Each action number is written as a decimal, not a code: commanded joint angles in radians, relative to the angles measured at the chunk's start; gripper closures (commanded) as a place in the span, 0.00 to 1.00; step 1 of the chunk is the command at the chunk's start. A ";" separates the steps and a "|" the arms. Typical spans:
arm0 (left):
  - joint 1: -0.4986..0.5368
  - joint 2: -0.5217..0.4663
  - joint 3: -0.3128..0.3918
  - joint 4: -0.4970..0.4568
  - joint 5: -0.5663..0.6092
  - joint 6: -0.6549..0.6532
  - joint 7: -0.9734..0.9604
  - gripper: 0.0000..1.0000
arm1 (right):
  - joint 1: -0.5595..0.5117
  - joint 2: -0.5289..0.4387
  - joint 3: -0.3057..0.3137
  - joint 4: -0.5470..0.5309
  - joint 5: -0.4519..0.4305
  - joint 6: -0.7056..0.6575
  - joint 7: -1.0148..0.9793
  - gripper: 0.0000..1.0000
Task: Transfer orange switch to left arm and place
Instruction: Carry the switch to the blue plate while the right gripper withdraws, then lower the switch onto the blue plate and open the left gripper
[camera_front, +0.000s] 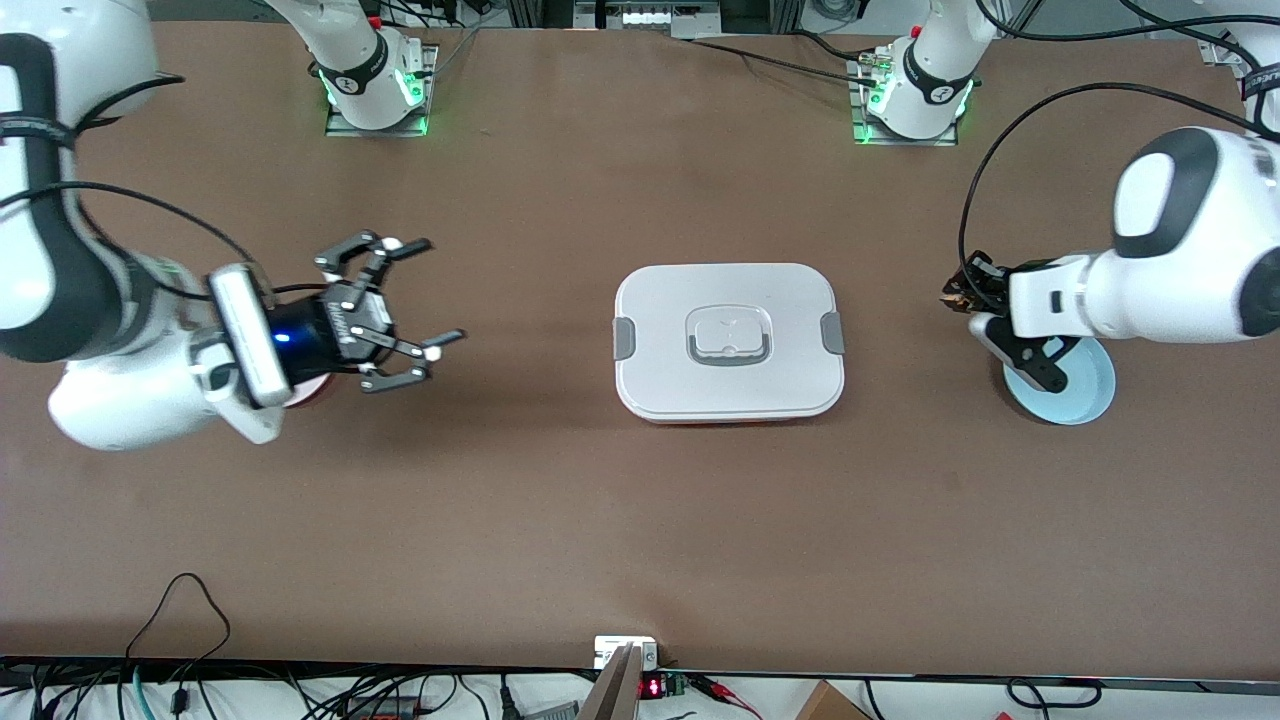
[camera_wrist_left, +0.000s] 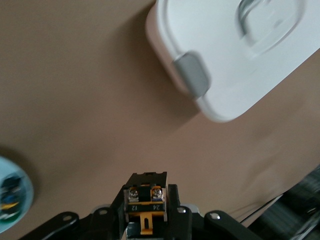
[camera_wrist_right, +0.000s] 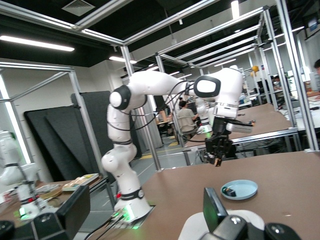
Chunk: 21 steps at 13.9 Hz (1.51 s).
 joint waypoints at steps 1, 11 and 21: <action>-0.048 0.022 -0.002 0.027 0.200 -0.038 0.064 0.79 | -0.046 -0.065 -0.064 -0.007 -0.074 -0.123 0.031 0.00; 0.148 0.232 0.004 0.016 0.482 0.221 0.581 0.77 | 0.023 -0.445 -0.370 -0.073 -0.712 0.068 0.080 0.00; 0.298 0.414 -0.002 0.013 0.504 0.450 0.872 0.77 | 0.279 -0.526 -0.365 -0.167 -1.318 0.201 1.324 0.00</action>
